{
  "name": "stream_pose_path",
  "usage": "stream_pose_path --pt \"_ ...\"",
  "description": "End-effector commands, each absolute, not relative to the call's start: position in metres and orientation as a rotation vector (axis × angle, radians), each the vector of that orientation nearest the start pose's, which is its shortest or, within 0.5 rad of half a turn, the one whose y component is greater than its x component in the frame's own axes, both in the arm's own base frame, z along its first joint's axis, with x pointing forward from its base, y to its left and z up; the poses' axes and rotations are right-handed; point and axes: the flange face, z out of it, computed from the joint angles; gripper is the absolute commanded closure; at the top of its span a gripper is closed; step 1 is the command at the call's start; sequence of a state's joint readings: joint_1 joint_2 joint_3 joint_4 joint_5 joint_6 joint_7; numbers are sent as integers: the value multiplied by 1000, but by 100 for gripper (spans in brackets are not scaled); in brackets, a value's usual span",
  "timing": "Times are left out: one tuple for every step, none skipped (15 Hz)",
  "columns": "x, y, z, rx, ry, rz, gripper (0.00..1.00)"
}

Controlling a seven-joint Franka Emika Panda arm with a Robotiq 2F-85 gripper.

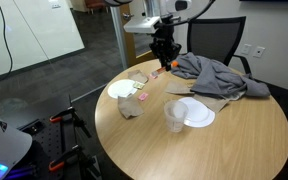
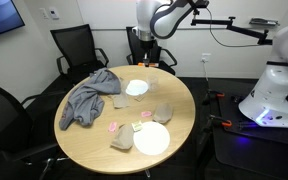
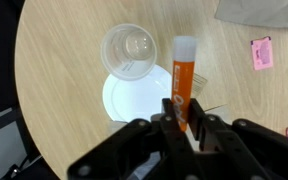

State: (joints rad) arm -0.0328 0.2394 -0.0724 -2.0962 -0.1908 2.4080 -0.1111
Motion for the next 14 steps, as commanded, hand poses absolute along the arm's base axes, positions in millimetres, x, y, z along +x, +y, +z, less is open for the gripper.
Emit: stream_pose_path --pt "573 -29 312 -3281 -325 -49 95" --pt "581 -42 310 -3277 -296 -79 81" --pt "580 -34 308 -3272 -319 -73 81" --pt "579 -29 307 -3269 -331 -69 81" --pt "579 -27 306 -3268 -338 -69 81" --pt "579 -27 306 -3268 -338 -68 81" --pt "579 -28 306 -3269 -335 -68 81" --pt "579 -28 306 -3269 -334 -68 81" --pt "579 -28 306 -3269 -334 -68 81" --pt "579 -28 306 -3269 -334 -68 81" --pt "579 -28 306 -3269 -334 -68 81" --pt "579 -28 306 -3269 -334 -68 95" --pt "579 -29 310 -3303 -308 -92 95" --pt "579 -30 311 -3311 -298 -106 95"
